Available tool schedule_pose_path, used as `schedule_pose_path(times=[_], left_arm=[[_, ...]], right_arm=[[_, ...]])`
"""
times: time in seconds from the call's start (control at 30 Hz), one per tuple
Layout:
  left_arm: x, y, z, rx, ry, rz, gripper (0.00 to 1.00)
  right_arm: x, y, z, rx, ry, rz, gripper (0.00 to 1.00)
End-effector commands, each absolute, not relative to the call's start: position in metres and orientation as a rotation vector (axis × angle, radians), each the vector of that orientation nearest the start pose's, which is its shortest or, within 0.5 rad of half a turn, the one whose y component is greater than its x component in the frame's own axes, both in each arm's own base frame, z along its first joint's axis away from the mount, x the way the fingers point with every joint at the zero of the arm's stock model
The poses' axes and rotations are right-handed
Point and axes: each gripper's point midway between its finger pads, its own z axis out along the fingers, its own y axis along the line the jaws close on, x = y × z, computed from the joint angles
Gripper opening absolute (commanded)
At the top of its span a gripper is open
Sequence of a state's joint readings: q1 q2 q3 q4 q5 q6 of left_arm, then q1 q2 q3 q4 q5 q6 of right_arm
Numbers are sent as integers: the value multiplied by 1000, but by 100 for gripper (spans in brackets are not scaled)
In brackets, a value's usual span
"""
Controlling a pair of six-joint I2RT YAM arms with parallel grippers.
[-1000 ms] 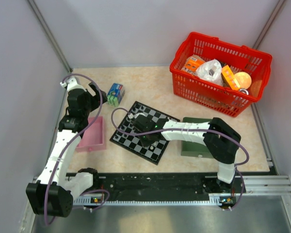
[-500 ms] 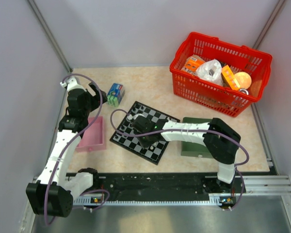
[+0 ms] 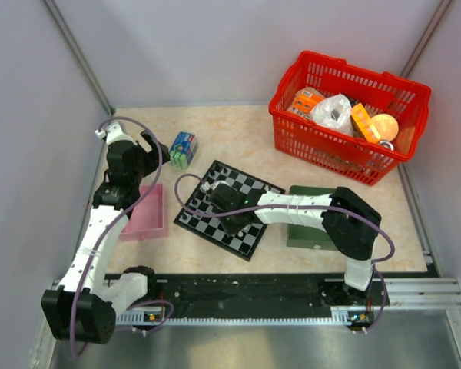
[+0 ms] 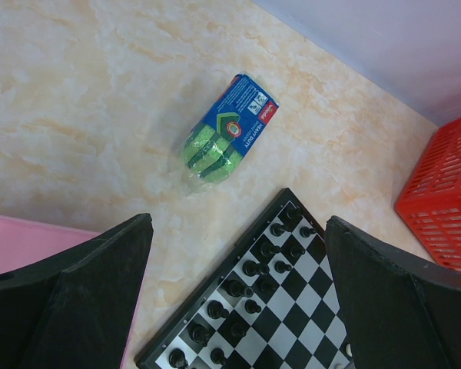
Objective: Set up the chess pieces on the board
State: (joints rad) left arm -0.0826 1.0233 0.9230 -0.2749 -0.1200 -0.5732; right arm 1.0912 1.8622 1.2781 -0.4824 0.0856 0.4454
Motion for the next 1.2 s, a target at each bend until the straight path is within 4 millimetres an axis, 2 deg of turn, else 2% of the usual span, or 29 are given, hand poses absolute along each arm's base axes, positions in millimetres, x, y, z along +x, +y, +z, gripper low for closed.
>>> schedule_pose_path(times=[0.0, 0.2, 0.43, 0.53, 0.77, 1.17], left_arm=[[353, -28, 266, -542, 1812, -329, 99], [354, -29, 266, -542, 1812, -331, 99], [353, -29, 266, -542, 1812, -331, 99], [352, -28, 266, -544, 1812, -329, 99], [353, -29, 266, -544, 1812, -335, 99], [351, -30, 268, -539, 1808, -345, 99]], right_arm=[[193, 382, 61, -833, 2515, 416, 19], [192, 384, 67, -837, 2502, 432, 13], [185, 385, 88, -850, 2466, 484, 12], [179, 379, 89, -852, 2470, 485, 11], [163, 366, 83, -869, 2493, 462, 11], [158, 362, 66, -892, 2509, 385, 11]])
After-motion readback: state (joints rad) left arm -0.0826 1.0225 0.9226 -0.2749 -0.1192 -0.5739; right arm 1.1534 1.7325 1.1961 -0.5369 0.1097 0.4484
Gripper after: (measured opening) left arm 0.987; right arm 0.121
